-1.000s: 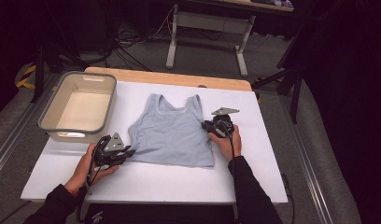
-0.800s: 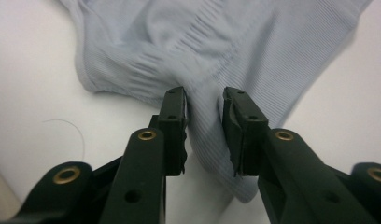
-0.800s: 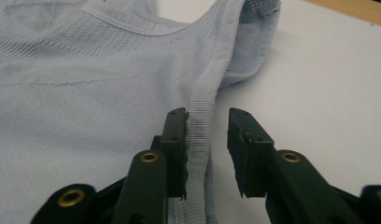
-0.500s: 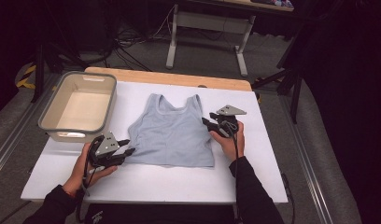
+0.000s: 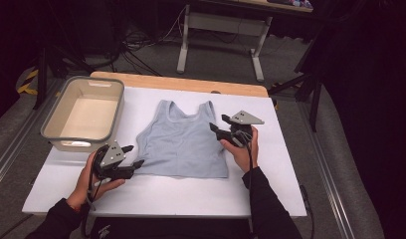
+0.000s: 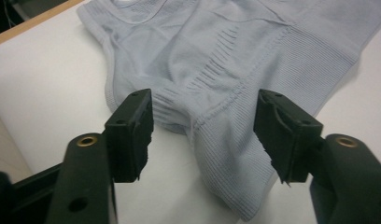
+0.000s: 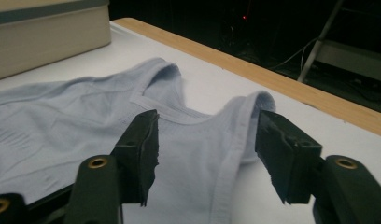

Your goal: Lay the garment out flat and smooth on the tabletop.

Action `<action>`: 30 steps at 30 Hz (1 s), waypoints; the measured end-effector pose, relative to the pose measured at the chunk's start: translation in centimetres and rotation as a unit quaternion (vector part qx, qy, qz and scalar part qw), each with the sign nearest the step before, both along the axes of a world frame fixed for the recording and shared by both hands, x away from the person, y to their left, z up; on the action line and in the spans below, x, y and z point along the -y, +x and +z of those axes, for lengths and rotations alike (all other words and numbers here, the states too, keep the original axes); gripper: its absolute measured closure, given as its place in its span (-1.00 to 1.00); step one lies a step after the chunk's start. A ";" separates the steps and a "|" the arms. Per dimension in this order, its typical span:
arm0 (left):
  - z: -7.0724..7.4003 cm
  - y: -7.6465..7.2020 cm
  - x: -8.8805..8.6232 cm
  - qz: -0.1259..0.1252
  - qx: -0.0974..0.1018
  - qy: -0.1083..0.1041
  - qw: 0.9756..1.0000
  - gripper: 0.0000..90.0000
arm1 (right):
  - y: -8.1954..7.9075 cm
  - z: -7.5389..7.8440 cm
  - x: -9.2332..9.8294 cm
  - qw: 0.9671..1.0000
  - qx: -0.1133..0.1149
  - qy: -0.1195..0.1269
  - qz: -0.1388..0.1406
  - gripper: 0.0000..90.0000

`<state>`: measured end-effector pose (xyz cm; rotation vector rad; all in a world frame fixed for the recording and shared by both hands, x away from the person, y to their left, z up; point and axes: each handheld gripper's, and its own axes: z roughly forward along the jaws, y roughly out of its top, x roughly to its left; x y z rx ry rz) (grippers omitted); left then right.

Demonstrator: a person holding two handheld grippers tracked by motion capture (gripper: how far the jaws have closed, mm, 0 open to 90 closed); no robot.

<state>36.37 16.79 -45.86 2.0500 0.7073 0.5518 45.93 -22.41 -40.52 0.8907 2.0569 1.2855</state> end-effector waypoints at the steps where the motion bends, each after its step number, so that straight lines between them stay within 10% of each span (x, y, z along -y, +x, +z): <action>1: 0.0 -0.1 0.0 0.002 0.001 0.000 1.000 -0.24 | 0.0 0.0 -0.4 1.000 0.001 0.000 0.005 -0.18; 10: 0.0 -0.2 -0.1 0.003 0.002 -0.006 1.000 -0.39 | 0.5 0.1 -2.8 1.000 -0.002 0.016 0.009 -0.47; 30: -0.3 -0.1 0.2 0.001 -0.008 -0.006 1.000 -0.54 | 4.6 0.8 -7.5 0.999 -0.035 0.018 0.018 -0.33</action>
